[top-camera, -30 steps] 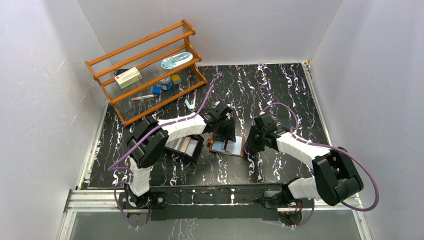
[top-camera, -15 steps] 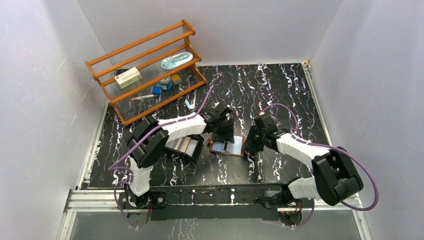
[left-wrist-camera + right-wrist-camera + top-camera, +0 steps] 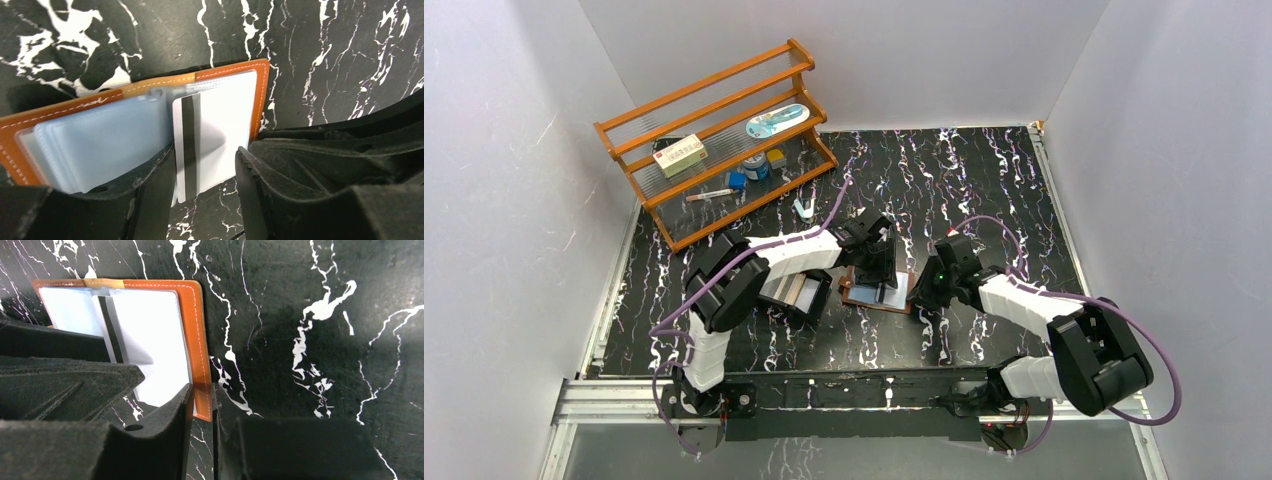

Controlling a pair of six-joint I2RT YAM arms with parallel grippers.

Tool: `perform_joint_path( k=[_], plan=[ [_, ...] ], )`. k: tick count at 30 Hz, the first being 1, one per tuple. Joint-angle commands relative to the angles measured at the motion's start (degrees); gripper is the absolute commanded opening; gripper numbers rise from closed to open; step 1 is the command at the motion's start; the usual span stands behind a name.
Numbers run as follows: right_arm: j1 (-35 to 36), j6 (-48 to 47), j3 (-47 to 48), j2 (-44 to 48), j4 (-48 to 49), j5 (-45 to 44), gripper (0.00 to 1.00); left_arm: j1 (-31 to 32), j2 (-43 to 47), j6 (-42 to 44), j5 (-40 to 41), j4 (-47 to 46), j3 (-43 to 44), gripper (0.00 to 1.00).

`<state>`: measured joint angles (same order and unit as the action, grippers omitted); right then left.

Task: Put the credit cards into the card holder
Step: Insert the credit card into the card holder.

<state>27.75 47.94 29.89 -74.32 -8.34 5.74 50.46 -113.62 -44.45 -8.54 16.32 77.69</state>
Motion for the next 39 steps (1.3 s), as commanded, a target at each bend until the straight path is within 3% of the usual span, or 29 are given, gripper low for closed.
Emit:
perform_joint_path(
  k=[1, 25, 39],
  plan=[
    [0.1, 2.8, -1.9, 2.0, 1.8, -0.2, 0.27, 0.9, -1.5, -1.0, -1.9, -0.7, 1.6, 0.44],
    [-0.5, 1.2, 0.4, 5.0, -2.6, -6.4, 0.29, 1.8, 0.4, -8.1, -7.7, -9.3, -0.6, 0.47],
    [-0.6, -0.7, 3.2, 8.2, -6.0, -4.9, 0.29, 1.5, 1.2, -4.3, -1.4, 0.3, 3.0, 0.54]
  ],
)
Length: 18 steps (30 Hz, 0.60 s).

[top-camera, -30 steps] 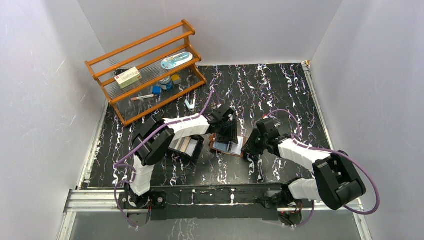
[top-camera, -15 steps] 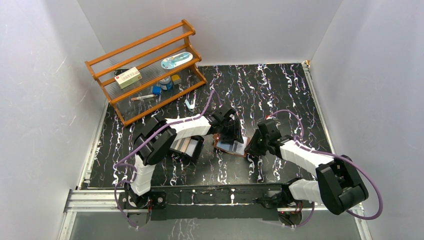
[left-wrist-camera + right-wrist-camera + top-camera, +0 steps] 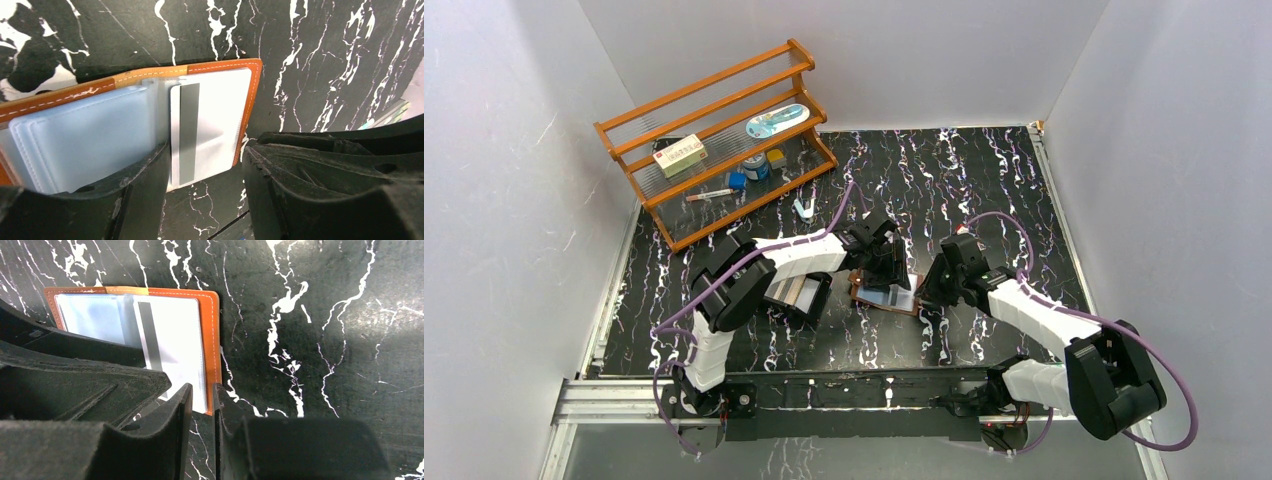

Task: Put the credit cards into the card holder
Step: Insert the credit card into the card holder.

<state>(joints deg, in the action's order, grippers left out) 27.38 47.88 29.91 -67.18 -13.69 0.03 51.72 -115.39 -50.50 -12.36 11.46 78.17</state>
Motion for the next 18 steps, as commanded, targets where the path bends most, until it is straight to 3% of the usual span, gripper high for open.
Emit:
perform_joint_path(
  k=[1, 18],
  plan=[
    [-0.2, -0.7, 3.5, 1.1, -0.8, 0.9, 0.29, 0.3, 3.0, 2.2, 3.1, 6.0, 3.0, 0.54],
    [-0.3, -1.8, 3.5, 2.1, -2.0, -1.5, 0.29, 0.2, 4.9, 4.5, 3.1, 8.3, 5.3, 0.54]
  ],
)
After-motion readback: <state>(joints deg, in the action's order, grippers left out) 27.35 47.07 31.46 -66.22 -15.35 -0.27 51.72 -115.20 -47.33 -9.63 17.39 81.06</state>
